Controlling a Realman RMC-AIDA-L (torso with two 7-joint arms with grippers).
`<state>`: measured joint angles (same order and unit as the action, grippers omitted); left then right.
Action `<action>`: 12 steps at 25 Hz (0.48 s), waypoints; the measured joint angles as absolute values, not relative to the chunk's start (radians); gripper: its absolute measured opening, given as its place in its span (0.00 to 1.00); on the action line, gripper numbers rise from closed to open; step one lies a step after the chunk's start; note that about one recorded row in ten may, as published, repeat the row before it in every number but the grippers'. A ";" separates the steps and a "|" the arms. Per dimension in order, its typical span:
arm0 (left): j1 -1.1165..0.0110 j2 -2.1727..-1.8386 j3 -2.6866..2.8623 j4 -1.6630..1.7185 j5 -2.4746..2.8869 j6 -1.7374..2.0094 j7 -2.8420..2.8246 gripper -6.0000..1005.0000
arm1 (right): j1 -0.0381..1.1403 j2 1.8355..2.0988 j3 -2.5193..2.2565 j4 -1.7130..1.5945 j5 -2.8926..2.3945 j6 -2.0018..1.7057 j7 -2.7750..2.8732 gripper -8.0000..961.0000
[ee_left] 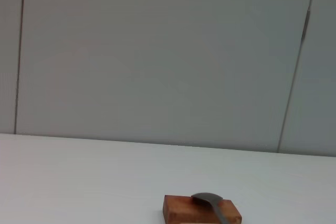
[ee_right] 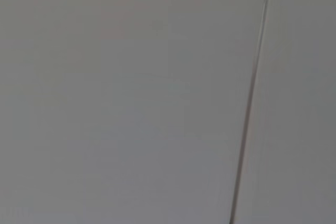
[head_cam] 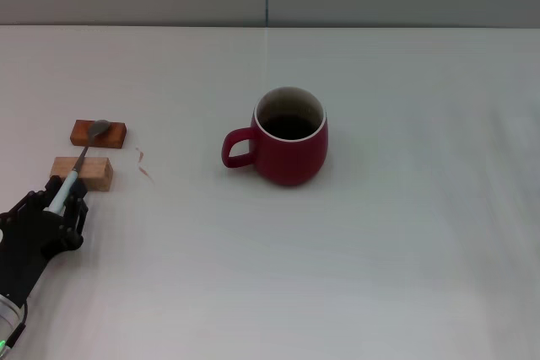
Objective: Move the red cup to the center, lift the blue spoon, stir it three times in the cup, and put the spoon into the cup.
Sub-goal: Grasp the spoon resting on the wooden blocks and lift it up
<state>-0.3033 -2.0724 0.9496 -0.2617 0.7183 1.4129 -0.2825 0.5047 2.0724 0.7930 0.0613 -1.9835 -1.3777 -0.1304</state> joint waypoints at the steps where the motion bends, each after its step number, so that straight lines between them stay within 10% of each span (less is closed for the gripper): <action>1: -0.303 -2.073 0.950 -0.262 0.719 1.413 -0.280 0.32 | 0.505 2.072 0.793 0.061 -1.983 -1.378 -0.130 0.73; 12: -0.306 -2.074 0.950 -0.262 0.719 1.413 -0.280 0.20 | 0.505 2.072 0.792 0.058 -1.985 -1.378 -0.130 0.73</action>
<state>-0.3057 -2.0740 0.9495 -0.2618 0.7195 1.4132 -0.2798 0.5046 2.0724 0.7917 0.0579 -1.9850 -1.3775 -0.1304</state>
